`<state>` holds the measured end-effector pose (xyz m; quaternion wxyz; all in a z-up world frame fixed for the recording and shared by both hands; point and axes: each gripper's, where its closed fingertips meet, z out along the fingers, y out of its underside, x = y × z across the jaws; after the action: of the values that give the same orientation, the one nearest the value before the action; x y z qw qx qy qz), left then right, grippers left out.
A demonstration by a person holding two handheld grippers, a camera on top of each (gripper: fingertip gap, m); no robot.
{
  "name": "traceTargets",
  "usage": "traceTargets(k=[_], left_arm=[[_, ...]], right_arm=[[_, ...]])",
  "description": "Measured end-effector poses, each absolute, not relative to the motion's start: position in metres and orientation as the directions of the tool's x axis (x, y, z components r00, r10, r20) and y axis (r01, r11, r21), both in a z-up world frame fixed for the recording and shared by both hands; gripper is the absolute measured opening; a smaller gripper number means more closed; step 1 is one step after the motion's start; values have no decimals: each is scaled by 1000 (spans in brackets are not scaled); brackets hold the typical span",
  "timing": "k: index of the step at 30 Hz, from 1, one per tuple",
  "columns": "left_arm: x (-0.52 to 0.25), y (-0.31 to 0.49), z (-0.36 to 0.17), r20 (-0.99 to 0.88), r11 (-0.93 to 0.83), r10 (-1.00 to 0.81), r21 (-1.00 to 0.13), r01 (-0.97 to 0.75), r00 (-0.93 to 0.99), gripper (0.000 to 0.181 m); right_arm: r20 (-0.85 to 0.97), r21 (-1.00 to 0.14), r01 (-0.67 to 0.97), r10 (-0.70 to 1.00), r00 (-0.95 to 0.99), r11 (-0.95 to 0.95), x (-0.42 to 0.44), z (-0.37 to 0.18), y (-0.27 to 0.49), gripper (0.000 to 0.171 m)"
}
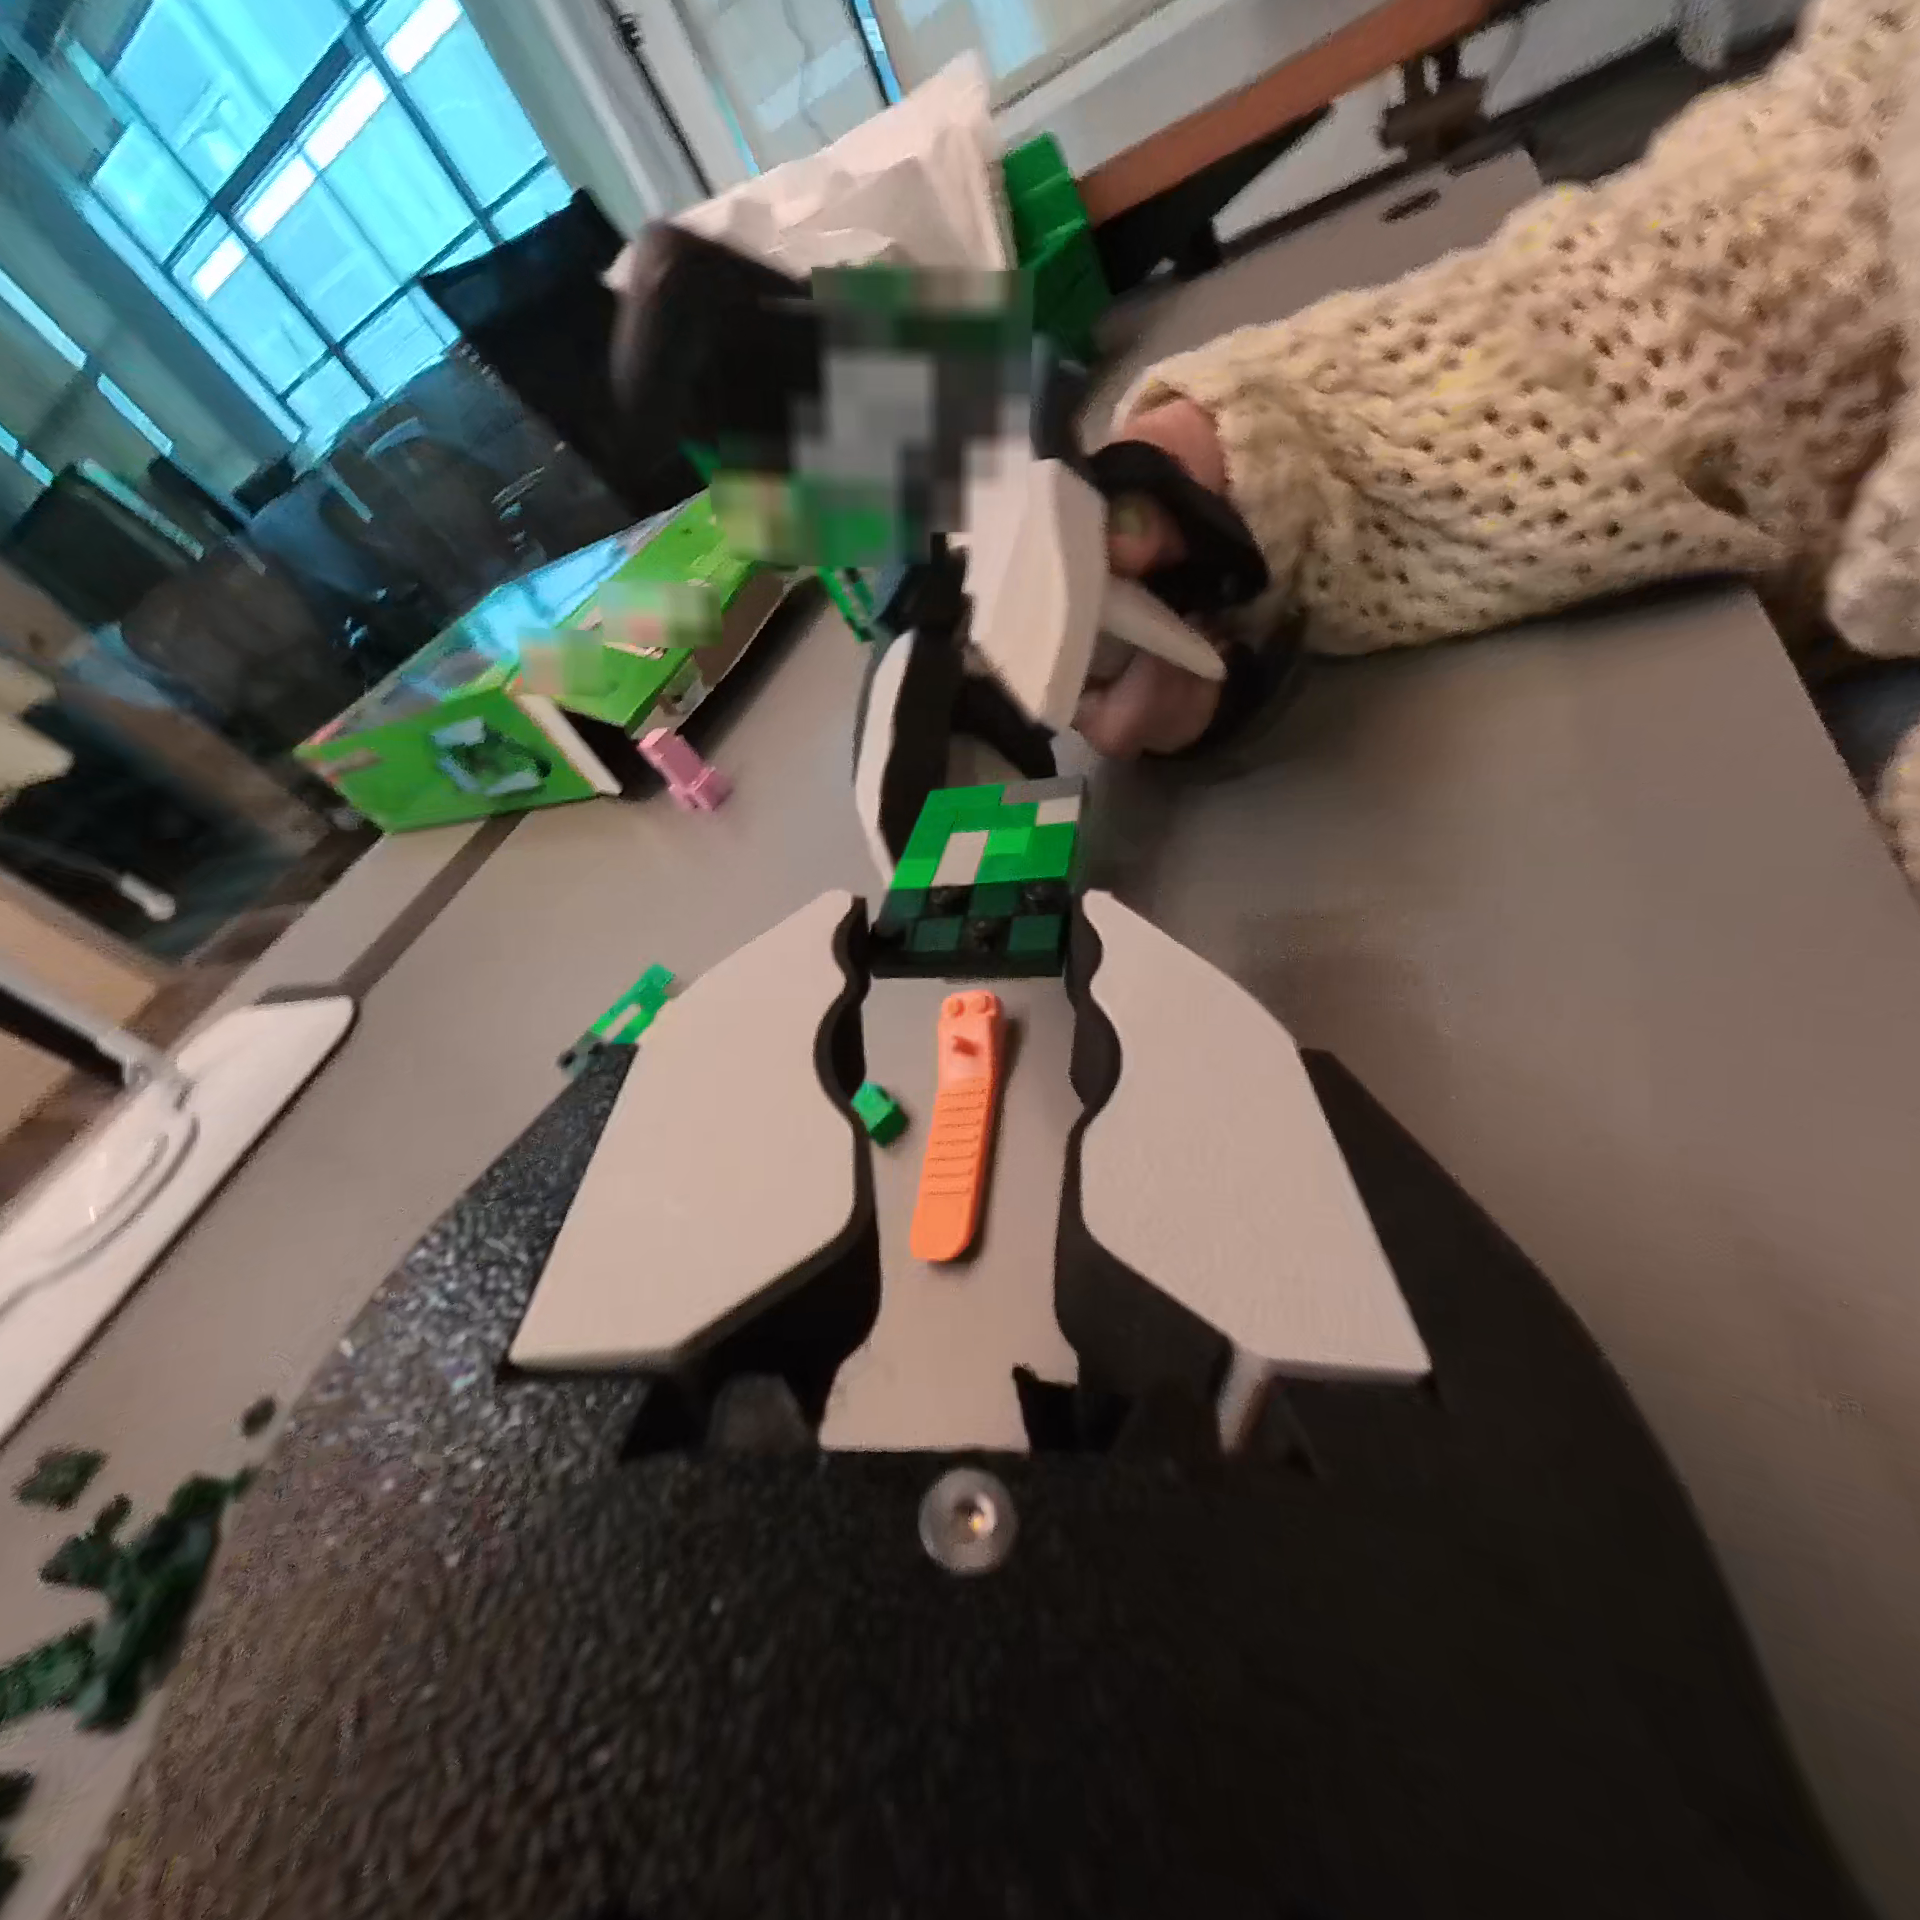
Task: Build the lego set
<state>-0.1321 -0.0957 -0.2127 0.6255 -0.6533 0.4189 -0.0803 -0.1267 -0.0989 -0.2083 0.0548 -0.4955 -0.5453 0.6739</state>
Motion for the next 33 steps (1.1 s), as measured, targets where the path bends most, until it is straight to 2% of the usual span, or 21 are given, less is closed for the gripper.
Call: traceTargets(k=[3,5,7,10,14,19,23,27,30,33], left_arm=[[-148,-87,-209,-281,30,-621,-941,-336,732,37],[-154,-83,-210,-169,-64,-614,-963,-262,771,37],[-156,-81,-209,-42,-151,-615,-974,-169,788,37],[-158,-79,-206,131,-257,-609,-966,-37,782,37],[-152,-82,-203,320,-375,-615,-923,90,720,37],[-143,-89,-203,370,-412,-640,-905,107,673,37],[-143,-92,-197,351,-371,-660,-921,119,664,42],[-148,-91,-198,154,-252,-655,-967,-22,740,52],[-151,-89,-199,-38,-156,-625,-973,-172,780,45],[-149,-89,-208,-74,-176,-626,-957,-233,776,43]], right_arm=[[-398,-915,266,789,-468,-304,-131,-197,-78,48],[-192,-980,136,875,-445,-146,-130,-187,-75,48],[63,-997,23,919,-389,78,-128,-180,-76,49],[437,-897,-41,867,-240,440,-128,-179,-77,53],[634,-762,22,753,-175,647,-137,-194,-82,54],[648,-751,15,740,-183,661,-139,-197,-88,23],[492,-860,23,841,-227,509,-138,-196,-88,21],[197,-970,79,932,-305,231,-138,-197,-83,19],[6,-989,138,931,-366,61,-137,-200,-85,19],[-56,-983,181,924,-378,15,-137,-207,-85,19]])
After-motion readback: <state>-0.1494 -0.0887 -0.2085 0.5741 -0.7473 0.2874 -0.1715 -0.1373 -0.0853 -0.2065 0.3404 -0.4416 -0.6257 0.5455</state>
